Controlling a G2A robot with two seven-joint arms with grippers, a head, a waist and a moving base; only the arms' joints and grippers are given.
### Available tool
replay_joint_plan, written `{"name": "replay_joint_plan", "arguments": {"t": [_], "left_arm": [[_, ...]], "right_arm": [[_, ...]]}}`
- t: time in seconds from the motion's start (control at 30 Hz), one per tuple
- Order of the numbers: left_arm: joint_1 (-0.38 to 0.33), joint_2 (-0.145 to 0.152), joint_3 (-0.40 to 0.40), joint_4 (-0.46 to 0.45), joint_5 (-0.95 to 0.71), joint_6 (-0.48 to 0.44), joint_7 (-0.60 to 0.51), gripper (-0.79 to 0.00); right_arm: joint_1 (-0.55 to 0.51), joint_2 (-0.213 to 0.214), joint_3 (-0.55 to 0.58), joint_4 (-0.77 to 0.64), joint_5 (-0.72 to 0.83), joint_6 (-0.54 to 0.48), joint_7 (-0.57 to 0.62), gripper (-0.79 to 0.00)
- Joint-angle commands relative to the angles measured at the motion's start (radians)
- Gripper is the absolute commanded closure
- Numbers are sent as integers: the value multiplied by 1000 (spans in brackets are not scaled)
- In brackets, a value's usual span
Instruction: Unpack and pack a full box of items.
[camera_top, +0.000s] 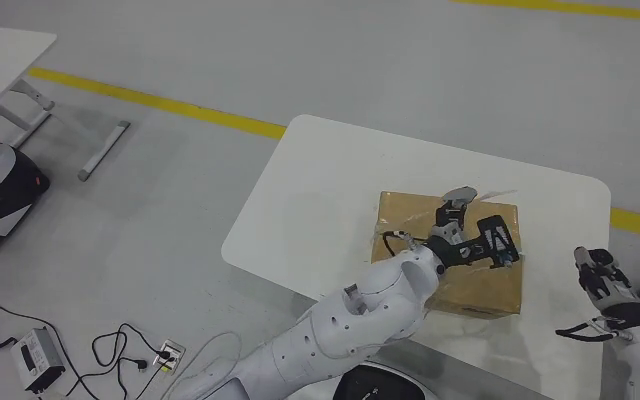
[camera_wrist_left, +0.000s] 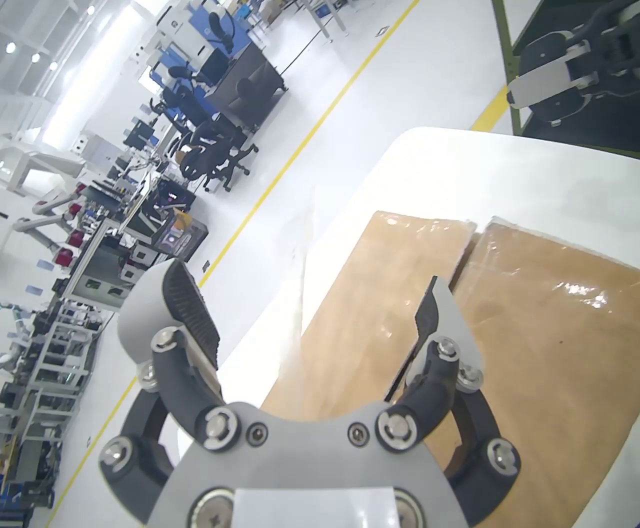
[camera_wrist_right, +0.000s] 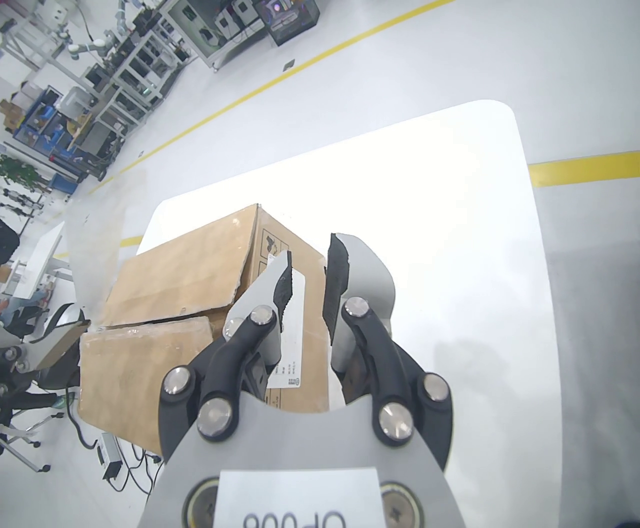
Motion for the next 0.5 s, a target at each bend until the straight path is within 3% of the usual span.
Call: {"name": "replay_joint_plan", "arguments": {"t": [0.0,0.13,0.27,0.47], "left_arm": [[40,8,-40,-59,0,-9,-36,-785],[108,14,-122,-145,-110,-27,-124,-785],[126,12,-183,-173,-251,-41,-195,-785],[125,12,-190,-176,-282,-55,-204,-785]], "right_arm": [[14,1,-13,6,1,-8,-1,-262],[40,2,-33,16,0,-18,-2,-305],[60,4,-52,26,-7,-18,-2,-323],[76,6,-69,31,-11,-13,-1,-372]]}}
